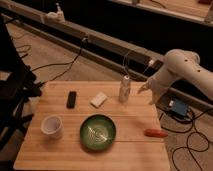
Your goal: Knock the bottle over
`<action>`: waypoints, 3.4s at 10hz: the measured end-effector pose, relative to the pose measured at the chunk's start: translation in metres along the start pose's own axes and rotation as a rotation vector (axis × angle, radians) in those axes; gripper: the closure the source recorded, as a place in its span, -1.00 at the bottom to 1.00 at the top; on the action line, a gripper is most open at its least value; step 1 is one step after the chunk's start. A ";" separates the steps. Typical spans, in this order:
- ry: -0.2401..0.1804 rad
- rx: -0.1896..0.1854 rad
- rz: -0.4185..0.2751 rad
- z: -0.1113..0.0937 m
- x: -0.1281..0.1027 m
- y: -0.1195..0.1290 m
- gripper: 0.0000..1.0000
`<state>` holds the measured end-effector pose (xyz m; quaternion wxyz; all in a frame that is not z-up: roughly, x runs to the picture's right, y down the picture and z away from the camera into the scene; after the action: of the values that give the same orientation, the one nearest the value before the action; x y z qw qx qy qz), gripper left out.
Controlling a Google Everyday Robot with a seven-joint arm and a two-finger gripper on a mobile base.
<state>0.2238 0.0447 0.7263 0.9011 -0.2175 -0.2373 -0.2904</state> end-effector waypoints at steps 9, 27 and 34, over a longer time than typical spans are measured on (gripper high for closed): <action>-0.001 0.006 0.005 0.000 0.002 -0.001 0.90; 0.164 0.372 0.082 0.064 0.111 -0.110 1.00; -0.070 0.441 -0.081 0.095 0.032 -0.134 1.00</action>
<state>0.1348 -0.0172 0.8531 0.9056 -0.0157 -0.3348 -0.2599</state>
